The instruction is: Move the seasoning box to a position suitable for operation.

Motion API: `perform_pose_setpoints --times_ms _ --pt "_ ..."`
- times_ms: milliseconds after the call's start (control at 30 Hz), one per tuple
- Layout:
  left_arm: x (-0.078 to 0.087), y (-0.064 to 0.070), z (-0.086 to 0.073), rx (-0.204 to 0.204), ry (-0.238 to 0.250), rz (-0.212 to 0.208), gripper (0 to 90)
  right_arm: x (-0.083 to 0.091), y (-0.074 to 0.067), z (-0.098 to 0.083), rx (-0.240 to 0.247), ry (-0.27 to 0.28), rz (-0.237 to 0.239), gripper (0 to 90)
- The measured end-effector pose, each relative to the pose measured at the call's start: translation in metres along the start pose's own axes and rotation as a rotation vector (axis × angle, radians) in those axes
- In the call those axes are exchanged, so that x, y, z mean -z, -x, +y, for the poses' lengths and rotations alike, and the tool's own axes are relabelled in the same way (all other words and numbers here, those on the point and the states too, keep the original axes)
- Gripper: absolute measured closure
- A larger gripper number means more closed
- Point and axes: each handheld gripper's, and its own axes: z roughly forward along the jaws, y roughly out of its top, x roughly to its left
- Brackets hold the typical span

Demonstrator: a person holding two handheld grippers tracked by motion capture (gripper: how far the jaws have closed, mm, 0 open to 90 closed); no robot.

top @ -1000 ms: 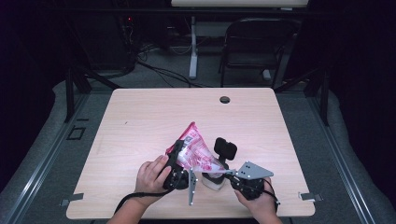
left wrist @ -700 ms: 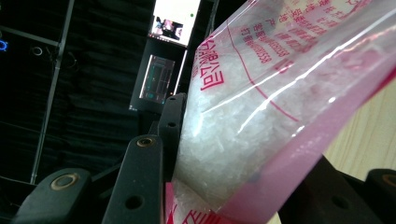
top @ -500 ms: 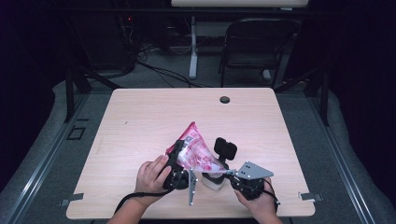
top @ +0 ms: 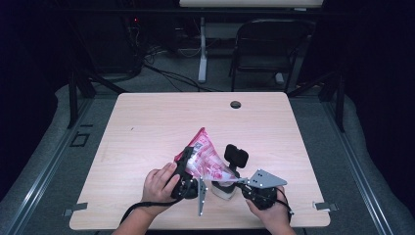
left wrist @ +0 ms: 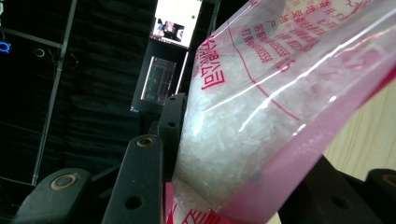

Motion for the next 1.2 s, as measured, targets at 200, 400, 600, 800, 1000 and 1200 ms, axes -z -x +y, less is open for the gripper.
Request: perform_pose_setpoints --times_ms 200,400,600,800,1000,1200 --pt "0.0002 0.0005 0.0003 0.005 0.001 -0.003 65.5 0.0 0.0 -0.0003 -0.004 0.004 -0.001 89.1" --pt "0.0003 0.0007 0.0002 0.006 0.003 -0.002 65.5 0.0001 0.0 -0.0003 -0.003 0.003 -0.002 89.1" --pt "-0.0001 0.0004 0.0001 0.005 0.01 0.003 65.5 0.0002 0.0 -0.0003 -0.003 0.003 -0.002 89.1" --pt "0.0005 0.0002 0.0002 0.003 0.009 0.004 65.5 0.0002 -0.0001 -0.0003 -0.003 0.003 -0.002 89.1" --pt "0.0007 0.0002 0.0004 0.007 0.008 0.001 65.5 0.0004 0.0 -0.0003 0.0 0.001 -0.001 89.1" --pt "0.0007 0.0 0.0004 0.008 0.008 0.001 65.5 0.0004 0.0 -0.0003 -0.001 0.001 -0.001 89.1"
